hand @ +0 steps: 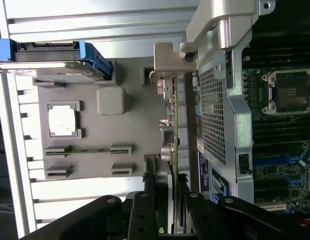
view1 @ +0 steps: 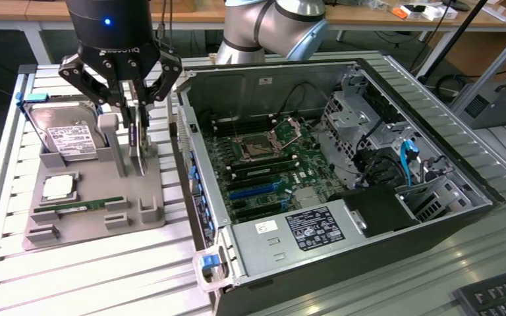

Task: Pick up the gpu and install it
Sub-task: 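Pick up the gpu and move the gpu toward the slot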

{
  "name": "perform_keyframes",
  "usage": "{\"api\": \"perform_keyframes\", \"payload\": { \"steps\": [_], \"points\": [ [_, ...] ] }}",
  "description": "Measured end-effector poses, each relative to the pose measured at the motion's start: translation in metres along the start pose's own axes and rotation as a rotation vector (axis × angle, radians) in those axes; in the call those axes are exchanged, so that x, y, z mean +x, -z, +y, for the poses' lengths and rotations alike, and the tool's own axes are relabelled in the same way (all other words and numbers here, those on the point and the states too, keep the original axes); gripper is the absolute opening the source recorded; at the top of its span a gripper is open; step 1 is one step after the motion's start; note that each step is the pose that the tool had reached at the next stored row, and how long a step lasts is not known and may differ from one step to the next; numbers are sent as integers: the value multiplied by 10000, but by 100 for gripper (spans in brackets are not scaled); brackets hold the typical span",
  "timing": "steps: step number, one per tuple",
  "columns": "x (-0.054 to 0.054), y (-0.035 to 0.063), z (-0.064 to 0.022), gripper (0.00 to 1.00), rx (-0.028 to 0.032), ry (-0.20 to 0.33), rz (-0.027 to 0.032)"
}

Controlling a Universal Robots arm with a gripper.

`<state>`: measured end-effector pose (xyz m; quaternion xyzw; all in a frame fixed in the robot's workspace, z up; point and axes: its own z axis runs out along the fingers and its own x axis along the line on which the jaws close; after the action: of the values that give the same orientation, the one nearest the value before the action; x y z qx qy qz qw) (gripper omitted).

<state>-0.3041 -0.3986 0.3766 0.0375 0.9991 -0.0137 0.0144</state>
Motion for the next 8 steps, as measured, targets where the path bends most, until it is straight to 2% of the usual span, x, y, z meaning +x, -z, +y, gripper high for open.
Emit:
{"api": "perform_keyframes", "payload": {
  "steps": [8],
  "points": [
    [-1, 19, -6, 27, 0, 0, 0]
  ]
}}
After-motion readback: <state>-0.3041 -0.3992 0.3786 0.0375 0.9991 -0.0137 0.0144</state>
